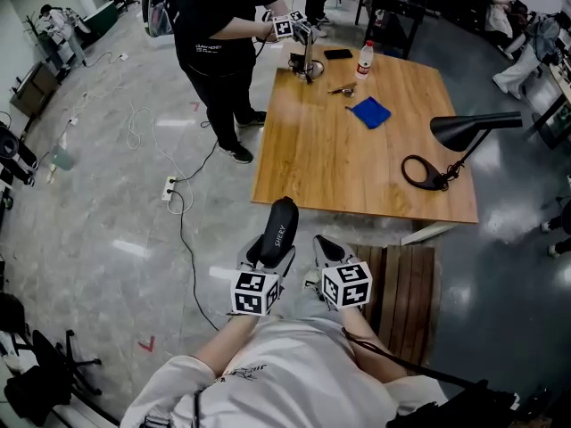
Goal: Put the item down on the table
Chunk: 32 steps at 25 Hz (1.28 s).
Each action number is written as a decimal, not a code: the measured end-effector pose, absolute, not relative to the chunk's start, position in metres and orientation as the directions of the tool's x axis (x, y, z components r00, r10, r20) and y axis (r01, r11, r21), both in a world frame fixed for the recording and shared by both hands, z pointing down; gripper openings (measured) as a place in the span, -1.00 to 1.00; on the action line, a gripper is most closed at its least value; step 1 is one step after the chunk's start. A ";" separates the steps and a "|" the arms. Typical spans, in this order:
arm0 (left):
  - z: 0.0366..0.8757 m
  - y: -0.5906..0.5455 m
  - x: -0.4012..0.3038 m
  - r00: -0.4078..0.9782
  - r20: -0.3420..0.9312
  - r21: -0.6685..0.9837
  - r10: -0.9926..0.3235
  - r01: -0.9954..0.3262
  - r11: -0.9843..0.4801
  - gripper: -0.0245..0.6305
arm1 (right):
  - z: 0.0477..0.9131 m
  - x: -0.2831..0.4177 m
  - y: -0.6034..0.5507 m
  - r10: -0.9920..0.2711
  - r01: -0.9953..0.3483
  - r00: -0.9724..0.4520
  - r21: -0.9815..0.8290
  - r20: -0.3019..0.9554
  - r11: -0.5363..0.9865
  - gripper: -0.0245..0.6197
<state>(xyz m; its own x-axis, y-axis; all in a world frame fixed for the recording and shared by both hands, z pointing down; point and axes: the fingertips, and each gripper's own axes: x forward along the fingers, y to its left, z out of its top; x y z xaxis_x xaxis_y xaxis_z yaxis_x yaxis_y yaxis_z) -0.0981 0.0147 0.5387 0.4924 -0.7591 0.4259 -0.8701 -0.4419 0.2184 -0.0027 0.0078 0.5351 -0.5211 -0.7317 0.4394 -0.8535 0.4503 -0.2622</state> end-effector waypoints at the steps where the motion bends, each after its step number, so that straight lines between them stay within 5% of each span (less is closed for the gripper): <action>1: 0.536 0.002 -0.092 0.488 0.423 0.213 -0.763 -0.872 -0.440 0.11 | 0.533 0.004 -0.007 -0.731 -0.852 -0.524 -0.261 0.436 0.454 -0.91; 12: 0.532 -0.087 -0.046 0.443 0.430 0.199 -0.787 -0.896 -0.396 0.11 | 0.526 0.058 -0.105 -0.719 -0.832 -0.554 -0.258 0.420 0.491 -0.91; 32: 0.547 -0.152 -0.056 0.512 0.460 0.216 -0.725 -0.857 -0.469 0.11 | 0.538 0.044 -0.140 -0.735 -0.871 -0.490 -0.234 0.469 0.431 -0.91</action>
<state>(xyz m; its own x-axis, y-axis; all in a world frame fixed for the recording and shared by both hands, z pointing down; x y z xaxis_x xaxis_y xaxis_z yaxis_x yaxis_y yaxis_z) -0.0564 -0.1522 0.5474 0.5125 -0.7250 0.4601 -0.8566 -0.4686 0.2157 0.0439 -0.1400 0.5380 -0.4896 -0.7348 0.4694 -0.8714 0.4310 -0.2342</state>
